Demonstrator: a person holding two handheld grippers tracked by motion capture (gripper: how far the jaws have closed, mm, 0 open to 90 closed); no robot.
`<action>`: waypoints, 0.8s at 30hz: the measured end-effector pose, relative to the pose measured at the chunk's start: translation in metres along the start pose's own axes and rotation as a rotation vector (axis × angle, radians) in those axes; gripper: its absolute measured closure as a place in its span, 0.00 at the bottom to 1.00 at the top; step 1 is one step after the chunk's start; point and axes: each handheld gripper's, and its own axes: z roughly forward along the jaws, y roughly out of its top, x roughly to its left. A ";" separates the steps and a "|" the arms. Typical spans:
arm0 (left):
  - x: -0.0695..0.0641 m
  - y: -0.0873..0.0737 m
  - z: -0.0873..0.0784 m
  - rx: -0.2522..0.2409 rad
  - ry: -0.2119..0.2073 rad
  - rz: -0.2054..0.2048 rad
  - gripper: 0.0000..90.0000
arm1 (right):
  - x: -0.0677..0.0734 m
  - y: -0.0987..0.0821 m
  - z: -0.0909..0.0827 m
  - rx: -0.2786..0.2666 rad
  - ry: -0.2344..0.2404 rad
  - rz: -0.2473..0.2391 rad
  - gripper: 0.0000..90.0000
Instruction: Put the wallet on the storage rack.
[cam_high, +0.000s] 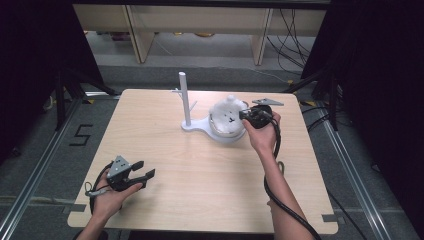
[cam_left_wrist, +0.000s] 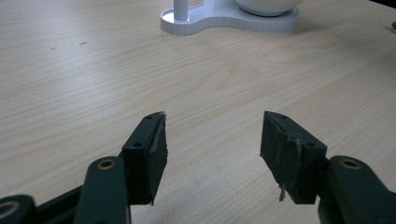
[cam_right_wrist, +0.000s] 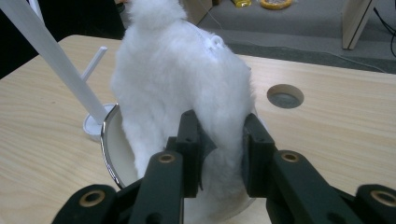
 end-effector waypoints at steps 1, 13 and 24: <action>0.000 0.000 0.000 0.000 0.000 0.000 0.45 | 0.002 0.000 0.000 0.003 -0.004 0.019 0.80; -0.003 0.001 0.001 -0.010 0.000 -0.005 0.45 | -0.002 0.005 -0.016 -0.031 -0.005 0.018 0.61; -0.005 0.004 0.004 -0.010 0.003 -0.011 0.44 | -0.020 -0.016 -0.059 0.039 -0.030 0.099 0.54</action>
